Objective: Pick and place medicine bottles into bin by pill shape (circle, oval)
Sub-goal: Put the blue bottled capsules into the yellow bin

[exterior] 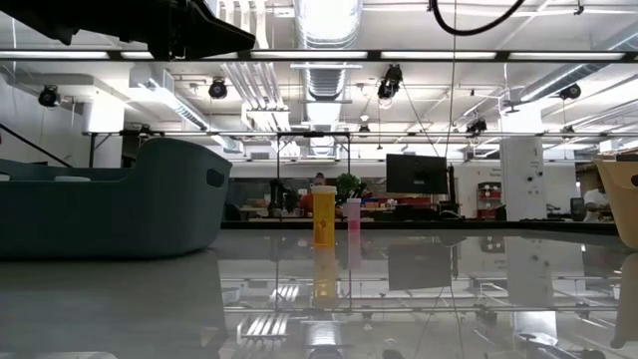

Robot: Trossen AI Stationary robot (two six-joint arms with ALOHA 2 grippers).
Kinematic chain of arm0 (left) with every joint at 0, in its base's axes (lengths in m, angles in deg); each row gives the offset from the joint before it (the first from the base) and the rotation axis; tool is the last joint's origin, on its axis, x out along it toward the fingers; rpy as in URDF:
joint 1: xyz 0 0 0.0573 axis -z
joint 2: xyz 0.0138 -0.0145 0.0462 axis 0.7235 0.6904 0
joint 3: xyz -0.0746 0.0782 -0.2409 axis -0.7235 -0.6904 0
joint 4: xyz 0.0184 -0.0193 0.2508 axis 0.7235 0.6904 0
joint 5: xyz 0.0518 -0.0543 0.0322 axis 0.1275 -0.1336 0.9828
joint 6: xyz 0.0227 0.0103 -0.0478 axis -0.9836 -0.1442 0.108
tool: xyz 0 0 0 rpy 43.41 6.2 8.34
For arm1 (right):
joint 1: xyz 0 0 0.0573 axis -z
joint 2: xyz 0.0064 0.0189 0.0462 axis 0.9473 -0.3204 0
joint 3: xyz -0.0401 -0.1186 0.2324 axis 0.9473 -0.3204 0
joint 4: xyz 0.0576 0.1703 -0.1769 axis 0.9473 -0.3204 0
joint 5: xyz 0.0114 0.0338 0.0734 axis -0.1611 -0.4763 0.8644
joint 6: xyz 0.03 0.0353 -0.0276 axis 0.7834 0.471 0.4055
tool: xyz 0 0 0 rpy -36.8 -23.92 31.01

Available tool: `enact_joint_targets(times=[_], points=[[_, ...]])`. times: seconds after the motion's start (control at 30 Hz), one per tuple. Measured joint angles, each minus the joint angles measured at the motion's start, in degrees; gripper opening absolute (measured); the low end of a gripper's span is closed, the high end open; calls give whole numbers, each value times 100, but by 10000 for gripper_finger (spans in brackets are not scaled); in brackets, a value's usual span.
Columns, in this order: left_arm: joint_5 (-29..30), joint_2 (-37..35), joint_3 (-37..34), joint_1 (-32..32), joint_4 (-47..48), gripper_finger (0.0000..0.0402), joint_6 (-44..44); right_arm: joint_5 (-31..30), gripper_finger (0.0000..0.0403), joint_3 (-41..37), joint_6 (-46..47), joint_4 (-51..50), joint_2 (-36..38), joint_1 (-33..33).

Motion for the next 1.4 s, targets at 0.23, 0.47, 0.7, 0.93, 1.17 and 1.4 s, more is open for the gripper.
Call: enact_joint_targets(times=[0.23,0.47,0.7,0.93,1.17,1.4], points=[[0,0,-2,0,0,184,12,0,111,-774,116,479,480,0],[0,0,-9,-2,0,184,16,4,111,-1572,247,1025,902,0],[0,0,-18,0,2,184,22,17,111,-2170,452,1415,1210,-104],[0,0,-26,-2,0,184,25,62,111,-2751,901,2000,1334,-355],[0,0,-26,0,1,184,25,61,111,-3119,1025,2569,1208,-358],[-1,0,-26,-1,0,184,25,61,111,-3175,1036,2544,993,-358]])
